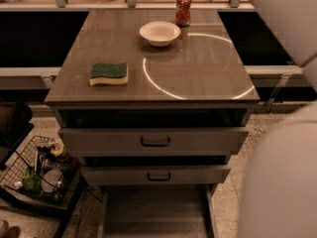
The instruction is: Place rxbar blueberry into bottom drawer
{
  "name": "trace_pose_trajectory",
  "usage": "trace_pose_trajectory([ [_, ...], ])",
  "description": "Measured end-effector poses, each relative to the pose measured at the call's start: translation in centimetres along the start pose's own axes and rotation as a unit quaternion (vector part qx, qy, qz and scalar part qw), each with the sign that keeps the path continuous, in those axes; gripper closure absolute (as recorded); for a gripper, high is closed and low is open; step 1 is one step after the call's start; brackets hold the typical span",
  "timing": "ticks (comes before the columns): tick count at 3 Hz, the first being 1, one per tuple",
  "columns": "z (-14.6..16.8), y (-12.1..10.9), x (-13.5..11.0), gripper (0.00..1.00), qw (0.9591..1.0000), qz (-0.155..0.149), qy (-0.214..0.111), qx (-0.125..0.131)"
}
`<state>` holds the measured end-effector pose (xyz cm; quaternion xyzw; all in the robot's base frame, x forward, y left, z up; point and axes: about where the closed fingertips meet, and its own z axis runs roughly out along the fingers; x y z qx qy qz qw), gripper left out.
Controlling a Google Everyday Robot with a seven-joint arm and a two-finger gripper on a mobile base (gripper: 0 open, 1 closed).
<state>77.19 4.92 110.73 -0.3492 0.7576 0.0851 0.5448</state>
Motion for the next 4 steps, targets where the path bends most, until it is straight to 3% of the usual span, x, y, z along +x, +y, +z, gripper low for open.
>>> trace_pose_trajectory([
  [1,-4.7,-0.4,2.6,1.0,0.9999,0.014,-0.005,0.007],
  [2,-8.9,-0.6,8.7,1.0,0.9981,0.061,-0.002,0.013],
  [4,-14.7,-0.6,20.1,1.0,0.9901,0.135,0.01,0.036],
])
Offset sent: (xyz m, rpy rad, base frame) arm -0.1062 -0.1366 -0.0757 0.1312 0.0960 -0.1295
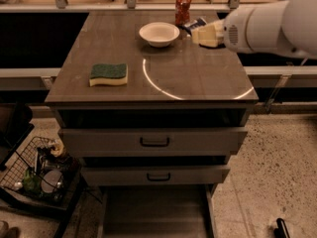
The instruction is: Place rxbar blueberry into bottom drawer
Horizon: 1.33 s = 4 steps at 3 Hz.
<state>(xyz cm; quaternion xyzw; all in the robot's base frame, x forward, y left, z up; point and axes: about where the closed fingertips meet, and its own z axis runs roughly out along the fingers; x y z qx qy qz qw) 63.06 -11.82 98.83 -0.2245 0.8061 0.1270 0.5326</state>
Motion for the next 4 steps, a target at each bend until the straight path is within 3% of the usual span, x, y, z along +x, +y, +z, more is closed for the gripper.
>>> trace_pose_trajectory([
  [1,-1.5,-1.4,1.9,1.0,0.9998,0.015,0.007,0.013],
  [2,-1.2,-1.0,1.4,1.0,0.9999,0.011,0.005,0.01],
  [3,-1.7,-1.8,2.7,1.0,0.9997,0.019,0.016,-0.001],
  [4,-3.8,-1.3,5.5,1.0,0.9976,0.036,0.034,-0.049],
])
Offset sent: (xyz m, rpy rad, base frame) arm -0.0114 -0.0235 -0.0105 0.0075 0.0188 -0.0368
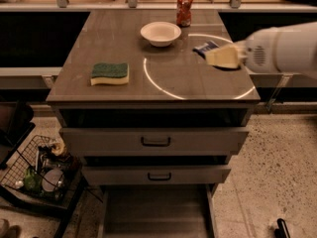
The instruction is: Place rxbar blueberry into bottom drawer
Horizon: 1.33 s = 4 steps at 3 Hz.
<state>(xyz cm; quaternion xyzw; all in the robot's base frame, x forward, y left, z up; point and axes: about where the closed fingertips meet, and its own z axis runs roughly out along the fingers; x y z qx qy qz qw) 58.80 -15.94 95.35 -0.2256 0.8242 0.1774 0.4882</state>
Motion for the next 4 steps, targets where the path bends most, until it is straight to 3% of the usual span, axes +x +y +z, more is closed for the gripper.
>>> trace_pose_trajectory([
  [1,-7.1,-0.7,5.3,1.0,0.9994,-0.007,0.029,-0.016],
  [2,-14.8,-2.5,11.7,1.0,0.9978,-0.016,0.064,-0.005],
  [3,-19.4,-4.8,19.6,1.0,0.9946,0.002,0.104,0.001],
  [4,-19.4,-4.8,19.6,1.0,0.9946,0.002,0.104,0.001],
])
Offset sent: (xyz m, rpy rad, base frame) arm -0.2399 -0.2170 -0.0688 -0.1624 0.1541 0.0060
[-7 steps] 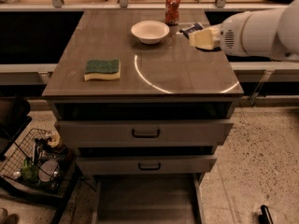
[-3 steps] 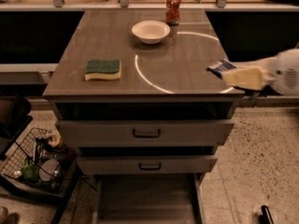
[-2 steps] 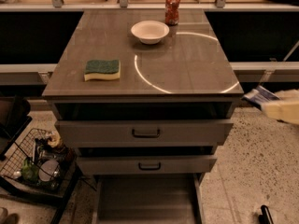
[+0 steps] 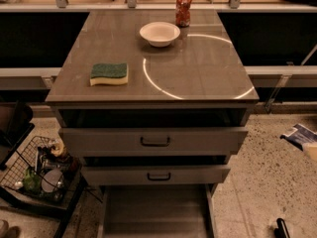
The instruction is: Place rxbar blueberry into bottom drawer
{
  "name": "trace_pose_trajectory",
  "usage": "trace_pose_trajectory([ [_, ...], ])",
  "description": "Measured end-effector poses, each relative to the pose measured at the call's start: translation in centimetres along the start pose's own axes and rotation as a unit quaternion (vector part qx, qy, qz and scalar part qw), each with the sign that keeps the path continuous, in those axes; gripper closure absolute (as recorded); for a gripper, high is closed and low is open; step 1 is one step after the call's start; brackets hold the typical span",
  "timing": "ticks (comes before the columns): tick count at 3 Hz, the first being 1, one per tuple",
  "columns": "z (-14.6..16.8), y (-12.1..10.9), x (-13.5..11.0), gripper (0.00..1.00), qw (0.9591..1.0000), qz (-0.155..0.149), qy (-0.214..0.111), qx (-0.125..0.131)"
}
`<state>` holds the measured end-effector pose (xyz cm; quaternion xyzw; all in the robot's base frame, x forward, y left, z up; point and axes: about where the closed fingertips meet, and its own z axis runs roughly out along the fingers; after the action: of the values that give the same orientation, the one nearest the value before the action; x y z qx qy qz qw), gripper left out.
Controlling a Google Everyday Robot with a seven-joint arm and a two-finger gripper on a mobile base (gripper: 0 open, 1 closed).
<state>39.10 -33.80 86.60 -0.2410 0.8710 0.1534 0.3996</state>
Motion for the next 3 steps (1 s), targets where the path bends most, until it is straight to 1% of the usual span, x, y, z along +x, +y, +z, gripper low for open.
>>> trace_pose_trajectory([
  [1,2.0,0.7,2.1,1.0,0.9998,0.005,0.02,-0.002],
  [2,6.6,2.9,6.7,1.0,0.9978,0.0,0.065,-0.013],
  [3,11.5,6.2,13.6,1.0,0.9919,0.028,0.102,-0.069],
])
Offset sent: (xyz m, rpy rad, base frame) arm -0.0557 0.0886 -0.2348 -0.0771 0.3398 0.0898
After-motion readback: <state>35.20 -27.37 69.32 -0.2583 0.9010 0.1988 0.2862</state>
